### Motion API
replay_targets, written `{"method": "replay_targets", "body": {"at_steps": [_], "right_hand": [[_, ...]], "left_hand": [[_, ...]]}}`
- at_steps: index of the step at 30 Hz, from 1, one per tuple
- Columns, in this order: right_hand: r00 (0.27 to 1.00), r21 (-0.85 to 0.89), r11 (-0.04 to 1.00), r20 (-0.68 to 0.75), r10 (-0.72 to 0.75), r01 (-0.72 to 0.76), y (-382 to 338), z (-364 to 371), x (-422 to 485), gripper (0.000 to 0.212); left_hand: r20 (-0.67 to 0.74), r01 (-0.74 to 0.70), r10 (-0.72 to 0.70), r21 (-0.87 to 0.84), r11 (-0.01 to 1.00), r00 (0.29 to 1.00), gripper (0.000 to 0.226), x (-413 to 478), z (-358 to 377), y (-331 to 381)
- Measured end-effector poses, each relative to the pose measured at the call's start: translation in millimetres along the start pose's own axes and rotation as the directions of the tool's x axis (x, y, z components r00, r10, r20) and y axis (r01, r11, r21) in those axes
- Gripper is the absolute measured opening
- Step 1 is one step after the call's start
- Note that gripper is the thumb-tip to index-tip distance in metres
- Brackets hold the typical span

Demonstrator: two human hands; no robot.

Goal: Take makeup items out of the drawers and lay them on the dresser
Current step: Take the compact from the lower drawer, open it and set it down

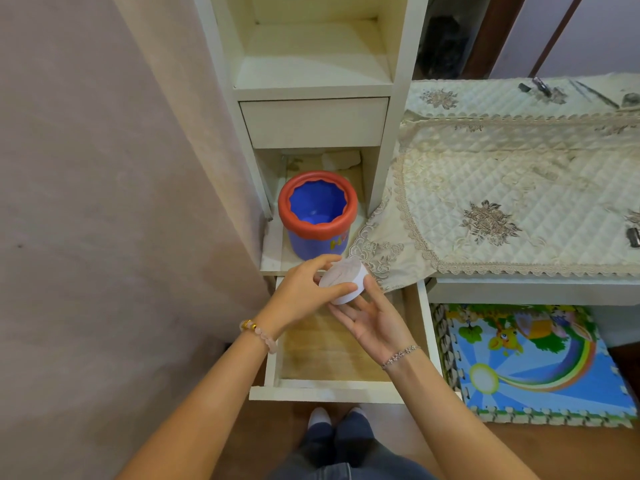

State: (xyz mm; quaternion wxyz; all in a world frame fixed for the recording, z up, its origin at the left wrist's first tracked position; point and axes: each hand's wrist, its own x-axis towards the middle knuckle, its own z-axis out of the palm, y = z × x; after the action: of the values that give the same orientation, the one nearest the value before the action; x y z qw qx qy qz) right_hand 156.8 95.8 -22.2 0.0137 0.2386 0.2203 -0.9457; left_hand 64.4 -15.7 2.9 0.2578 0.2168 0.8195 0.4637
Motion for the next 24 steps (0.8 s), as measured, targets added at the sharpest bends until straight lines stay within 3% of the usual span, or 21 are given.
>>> {"method": "replay_targets", "body": {"at_steps": [10, 17, 19, 21, 24], "right_hand": [[1.000, -0.017, 1.000, -0.022, 0.002, -0.003, 3, -6, -3, 0.047], [1.000, 0.039, 0.999, 0.020, 0.005, -0.006, 0, -8, -8, 0.043], [0.999, 0.058, 0.998, 0.036, 0.027, -0.030, 0, -9, -8, 0.044], [0.998, 0.089, 0.995, 0.056, 0.041, -0.045, 1, -10, -8, 0.055], [0.996, 0.159, 0.986, 0.077, 0.036, -0.048, 3, -12, -7, 0.081]], "left_hand": [[0.046, 0.033, -0.029, -0.089, 0.996, 0.999, 0.045, -1, -1, -5], [0.096, 0.127, -0.101, -0.330, 0.935, 0.990, 0.008, 1, -9, -2], [0.087, 0.155, -0.132, -0.370, 0.916, 0.987, 0.015, 2, -11, -3], [0.074, 0.197, -0.183, -0.420, 0.886, 0.980, 0.030, 4, -14, -6], [0.055, 0.234, -0.244, -0.542, 0.807, 0.968, 0.028, 8, -16, -9]]}}
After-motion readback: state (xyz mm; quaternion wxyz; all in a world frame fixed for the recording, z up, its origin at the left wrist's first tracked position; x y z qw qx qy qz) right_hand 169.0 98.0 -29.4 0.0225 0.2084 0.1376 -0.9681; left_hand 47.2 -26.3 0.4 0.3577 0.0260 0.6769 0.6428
